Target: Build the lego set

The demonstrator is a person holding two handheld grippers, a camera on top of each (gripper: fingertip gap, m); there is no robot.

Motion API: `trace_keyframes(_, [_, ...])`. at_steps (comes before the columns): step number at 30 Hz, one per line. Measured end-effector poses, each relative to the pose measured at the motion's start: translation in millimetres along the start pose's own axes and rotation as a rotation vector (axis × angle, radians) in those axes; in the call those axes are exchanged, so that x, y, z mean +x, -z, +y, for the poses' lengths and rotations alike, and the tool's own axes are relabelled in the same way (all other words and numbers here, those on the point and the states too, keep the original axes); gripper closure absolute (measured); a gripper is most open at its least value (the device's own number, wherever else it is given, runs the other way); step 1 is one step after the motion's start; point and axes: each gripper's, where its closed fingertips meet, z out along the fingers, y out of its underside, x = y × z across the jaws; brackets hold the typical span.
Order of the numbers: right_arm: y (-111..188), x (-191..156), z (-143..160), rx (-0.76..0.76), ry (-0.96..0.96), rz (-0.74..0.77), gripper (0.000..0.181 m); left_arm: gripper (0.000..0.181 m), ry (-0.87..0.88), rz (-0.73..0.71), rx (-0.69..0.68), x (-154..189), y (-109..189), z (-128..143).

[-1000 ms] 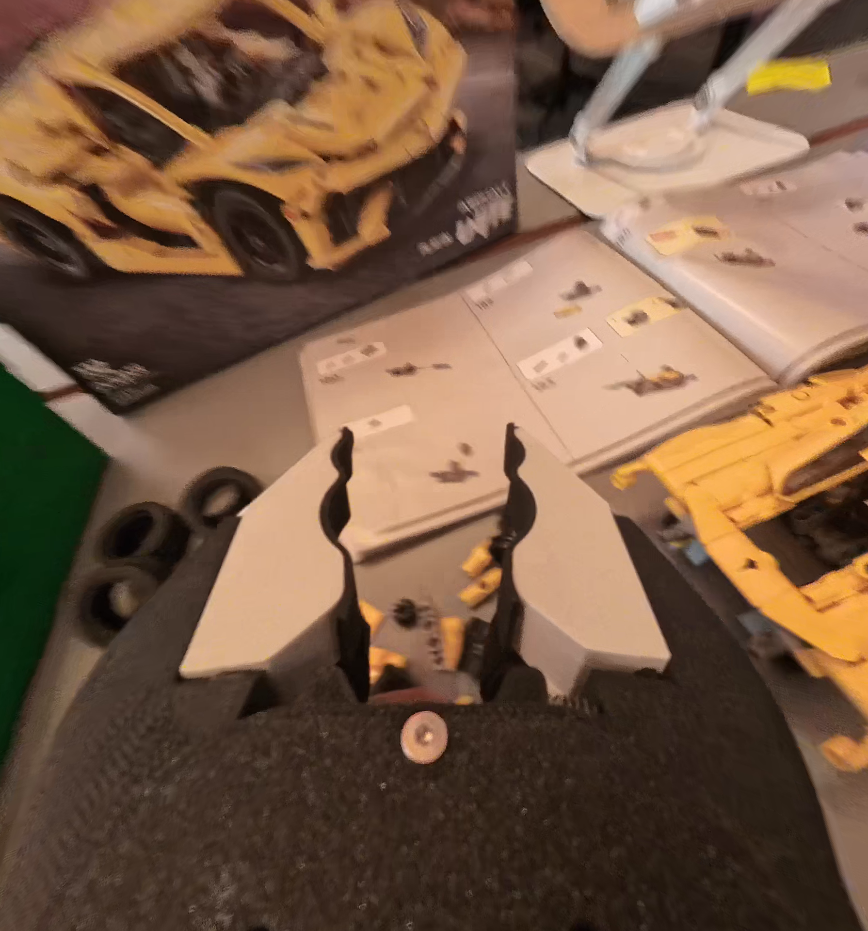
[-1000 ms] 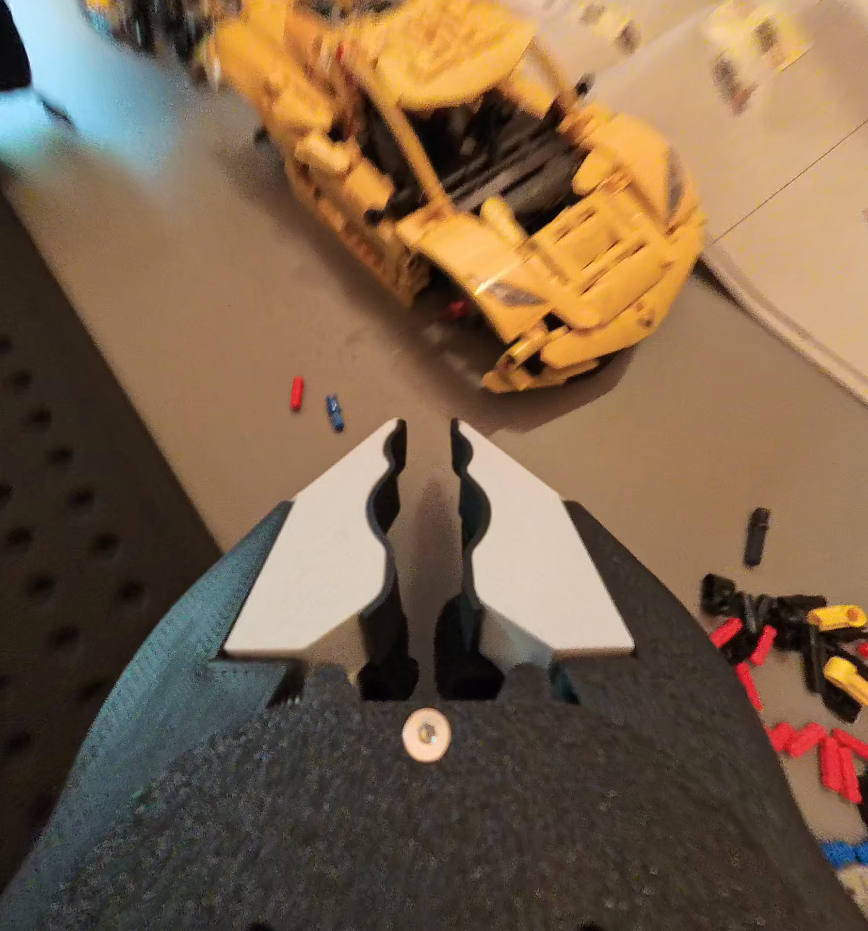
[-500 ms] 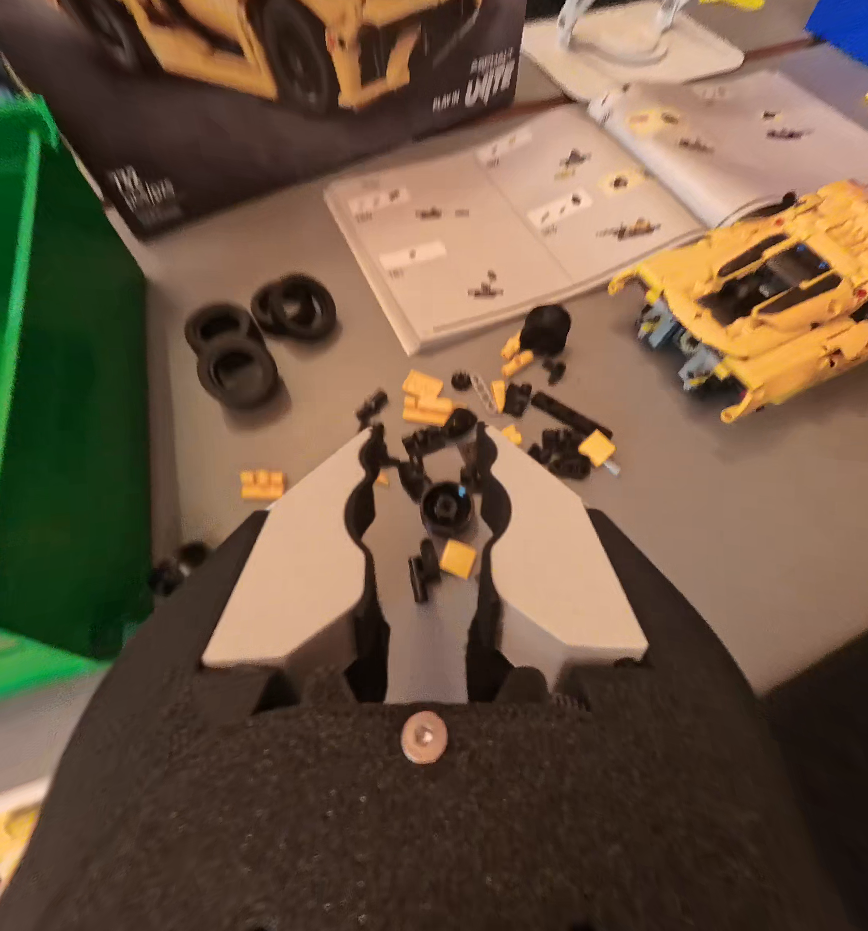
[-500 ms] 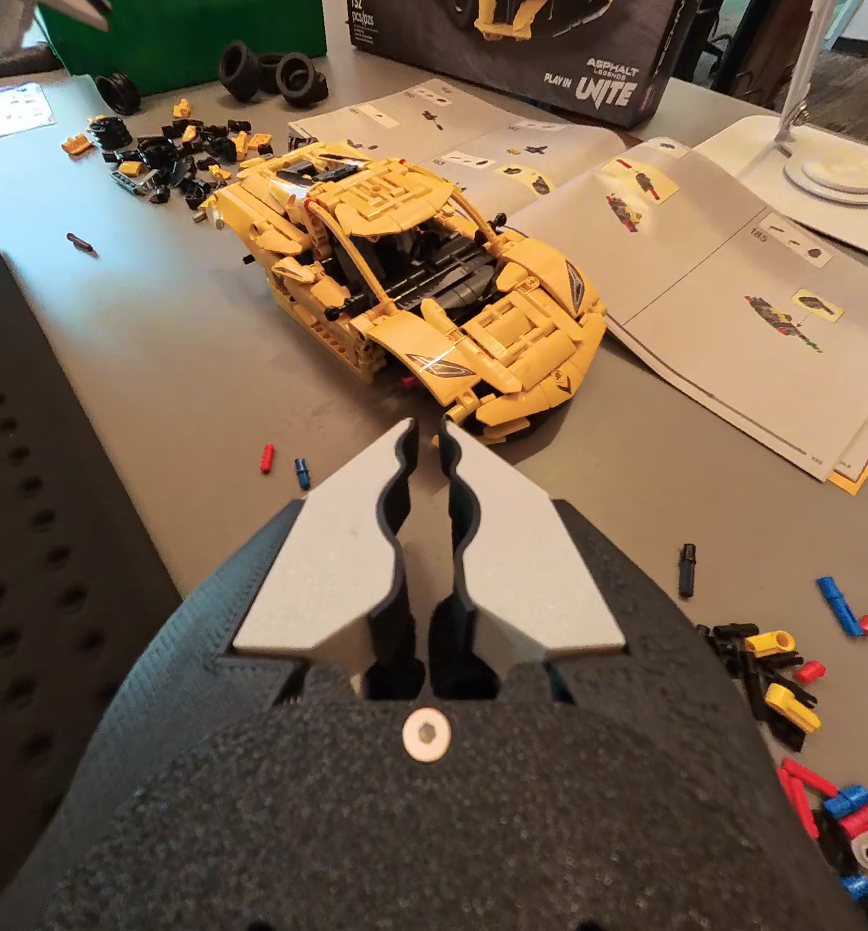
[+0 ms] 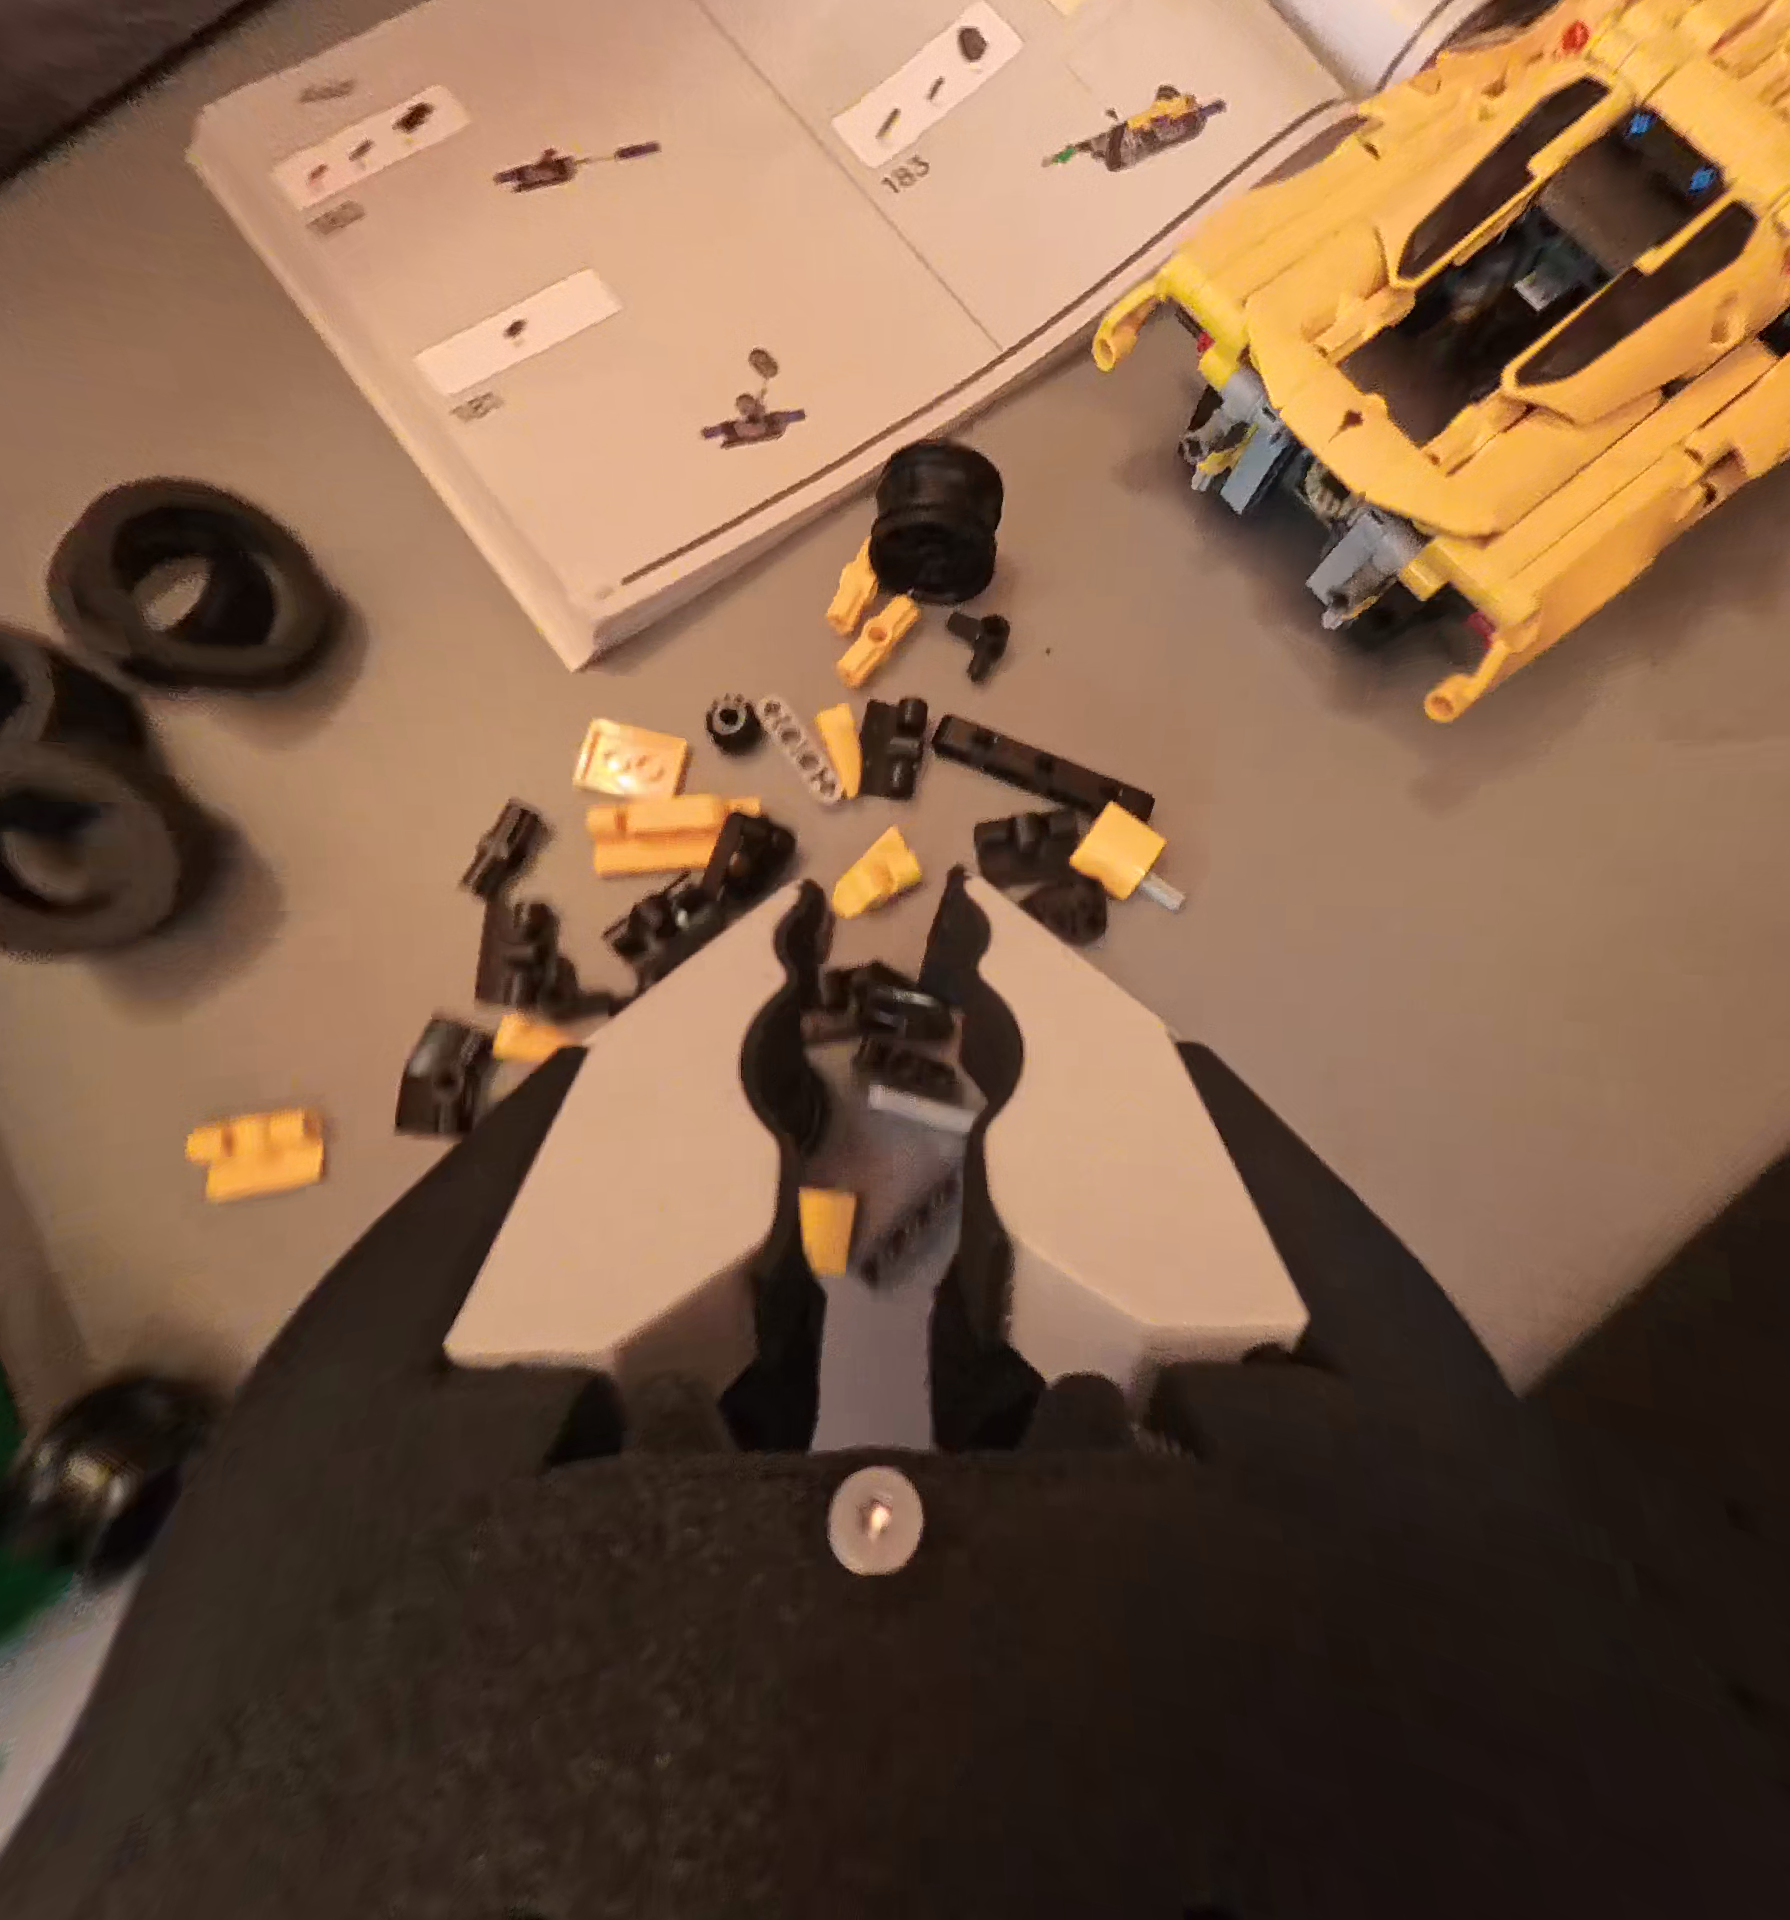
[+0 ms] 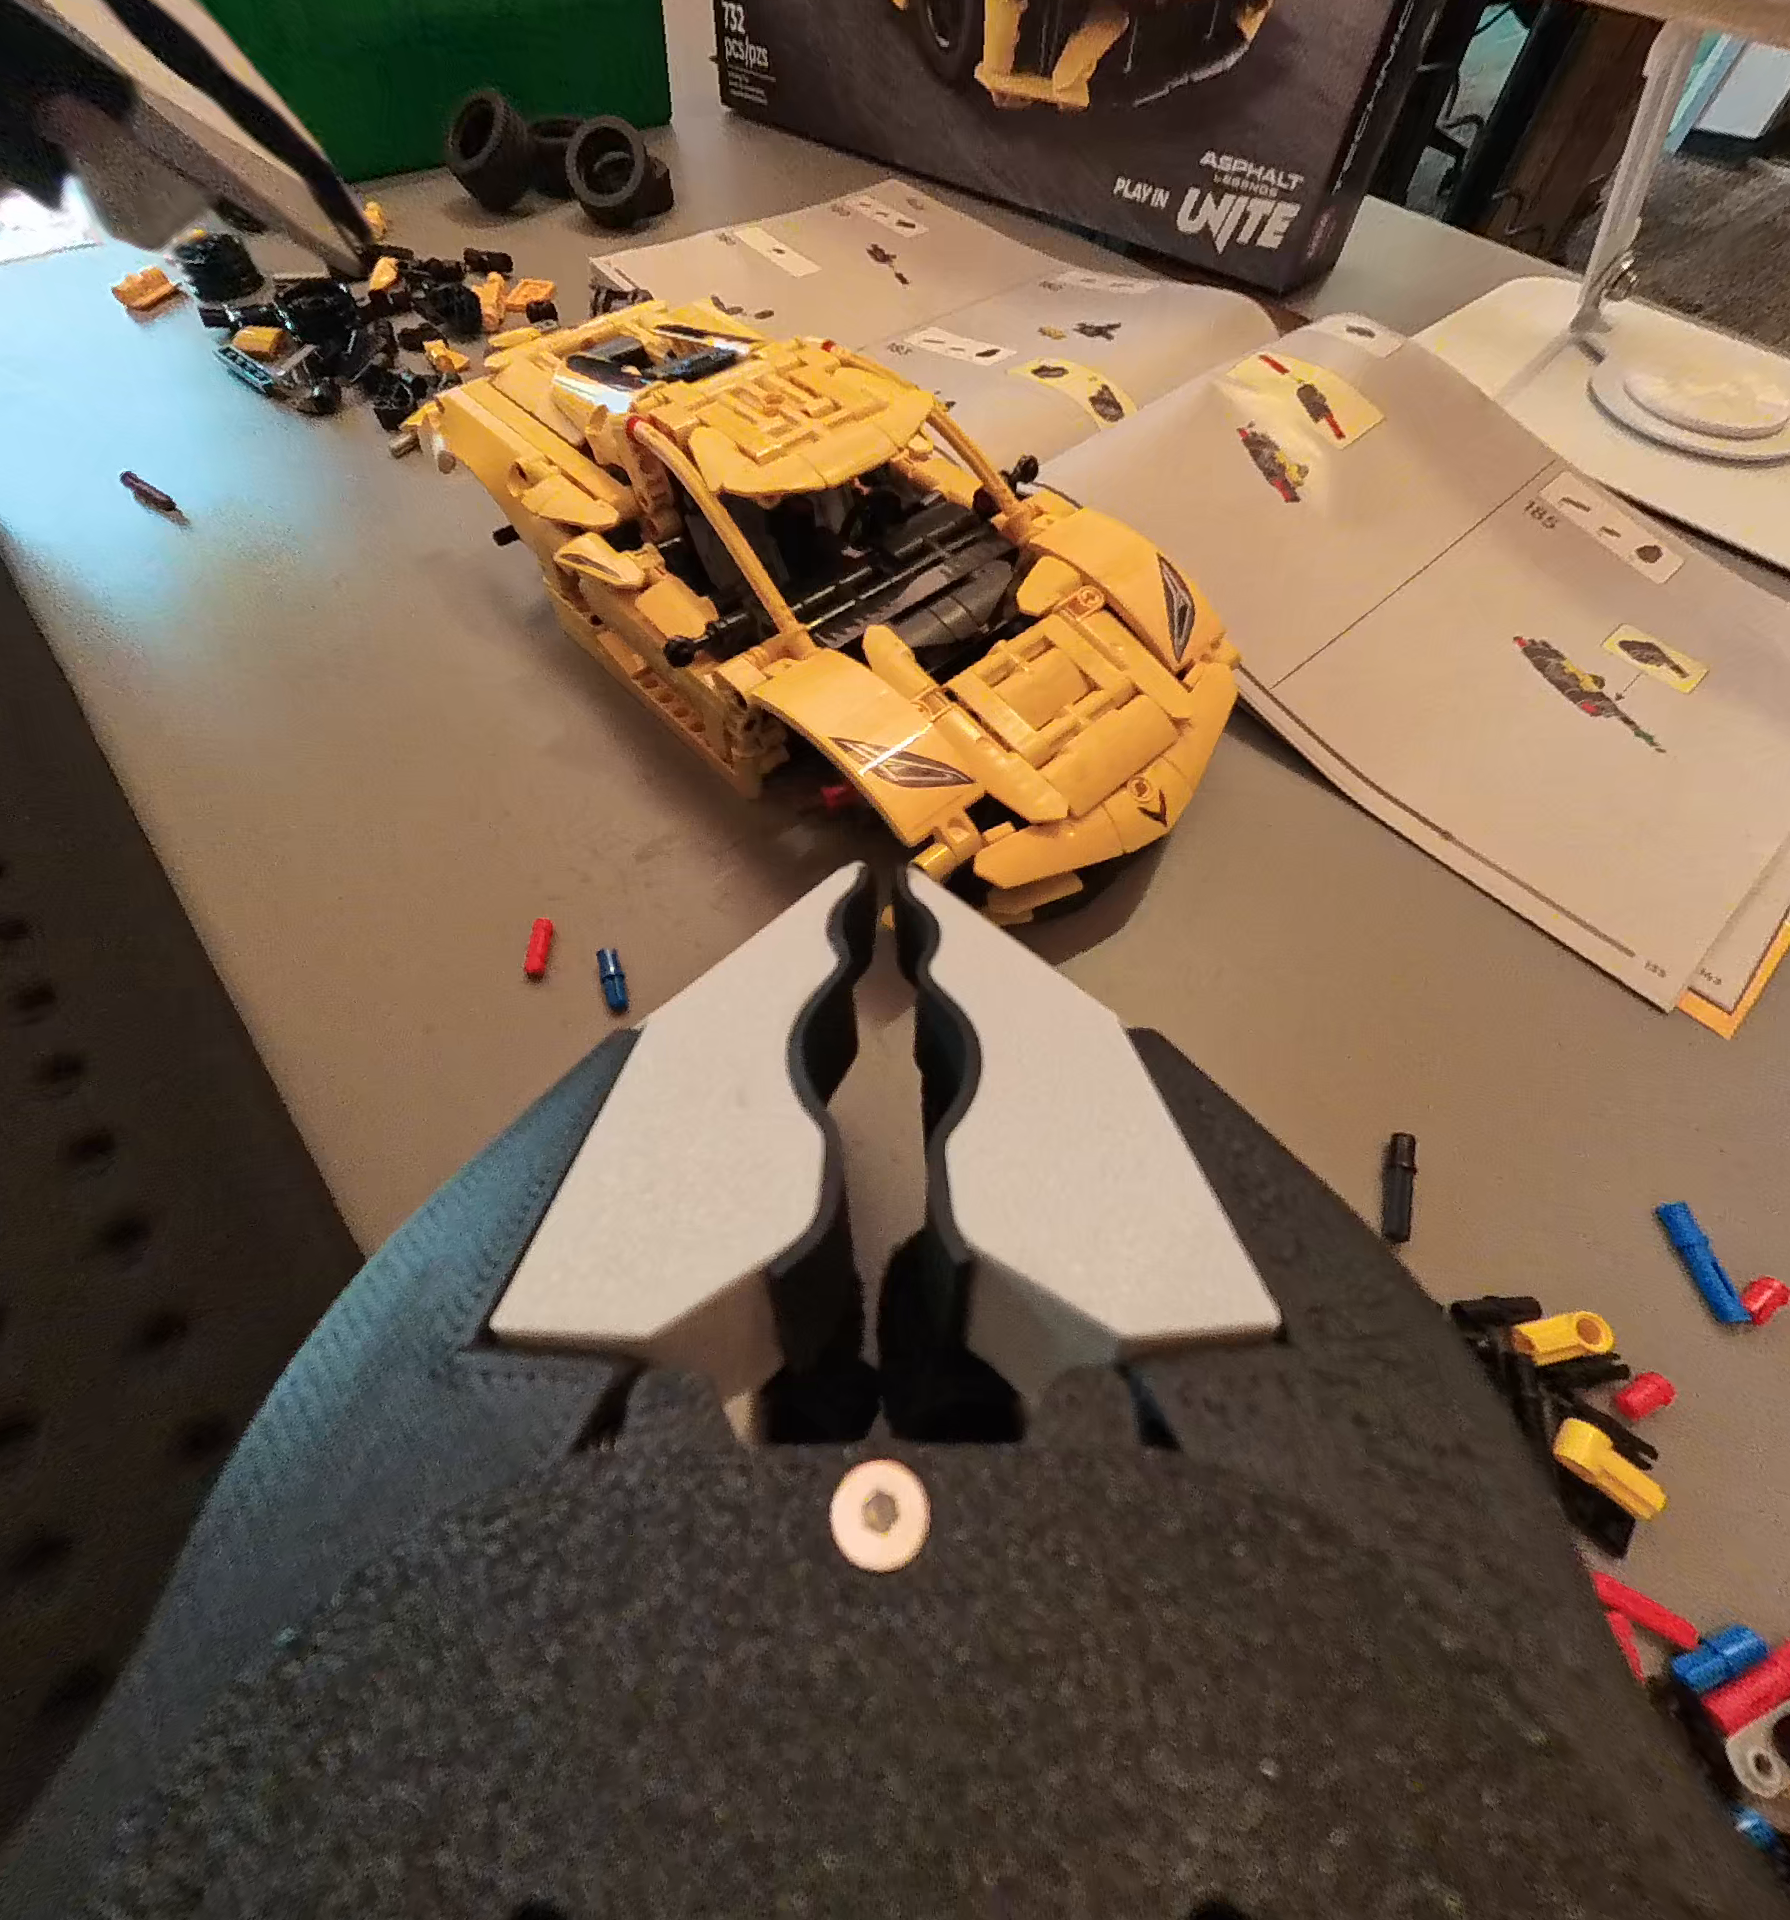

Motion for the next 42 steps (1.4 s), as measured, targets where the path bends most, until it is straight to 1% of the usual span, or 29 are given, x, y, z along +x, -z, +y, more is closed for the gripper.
trace_keyframes(2, [0, 0, 0, 0.001, 0.0, -0.003, 0.181, 0.164, -0.066, 0.028, -0.046, 4, -16, -7])
trace_keyframes(6, [0, -1, 0, 0.001, -0.005, -0.014, 0.18, 0.164, -0.169, 0.139, -0.169, 13, -36, -10])
trace_keyframes(9, [1, -1, 0, 0.005, -0.011, -0.014, 0.181, 0.165, -0.235, 0.125, -0.218, 8, -43, -12])
trace_keyframes(10, [1, -1, 0, 0.006, -0.015, -0.016, 0.181, 0.165, -0.251, 0.114, -0.221, 6, -44, -13])
trace_keyframes(13, [0, 0, 1, 0.003, -0.031, -0.026, 0.18, 0.165, -0.268, 0.145, -0.233, 12, -48, -14])
trace_keyframes(15, [0, 0, 1, 0.001, -0.039, -0.031, 0.18, 0.165, -0.289, 0.123, -0.254, 9, -52, -12])
trace_keyframes(19, [0, 1, 1, 0.004, -0.05, -0.035, 0.181, 0.174, -0.327, 0.101, -0.274, 6, -56, -9])
trace_keyframes(22, [0, 1, 1, 0.005, -0.058, -0.039, 0.181, 0.174, -0.337, 0.093, -0.265, 6, -57, -10])
trace_keyframes(24, [0, 1, 1, 0.007, -0.059, -0.039, 0.181, 0.174, -0.314, 0.087, -0.237, 4, -55, -12])
trace_keyframes(26, [0, 1, 0, 0.01, -0.055, -0.036, 0.181, 0.174, -0.258, 0.097, -0.182, 5, -49, -18])
trace_keyframes(28, [1, 1, -1, 0.022, -0.045, -0.035, 0.178, 0.174, -0.176, 0.097, -0.072, 7, -39, -33])
trace_keyframes(30, [0, -1, -8, 0.068, -0.015, -0.039, 0.171, 0.174, -0.044, 0.125, 0.092, 17, -24, -57])
trace_keyframes(32, [-3, -4, -20, 0.131, 0.016, -0.046, 0.163, 0.175, 0.105, 0.194, 0.302, 37, -5, -85])
trace_keyframes(34, [-11, -19, -39, 0.171, 0.043, -0.108, 0.148, 0.175, 0.275, 0.323, 0.528, 65, 18, -114])
trace_keyframes(36, [-27, -44, -58, 0.155, 0.062, -0.225, 0.132, 0.174, 0.452, 0.503, 0.729, 94, 38, -137])
trace_keyframes(37, [-35, -56, -72, 0.17, 0.086, -0.273, 0.125, 0.174, 0.518, 0.61, 0.799, 109, 45, -145])
trace_keyframes(38, [-42, -68, -89, 0.203, 0.122, -0.316, 0.122, 0.175, 0.561, 0.7, 0.837, 123, 49, -150])
trace_keyframes(39, [-48, -80, -106, 0.234, 0.159, -0.353, 0.12, 0.175, 0.577, 0.747, 0.853, 135, 48, -152])
trace_keyframes(41, [-56, -101, -136, 0.308, 0.224, -0.4, 0.12, 0.174, 0.571, 0.785, 0.837, 153, 38, -150])
trace_keyframes(42, [-59, -107, -147, 0.356, 0.252, -0.393, 0.12, 0.175, 0.571, 0.819, 0.83, 160, 37, -149])
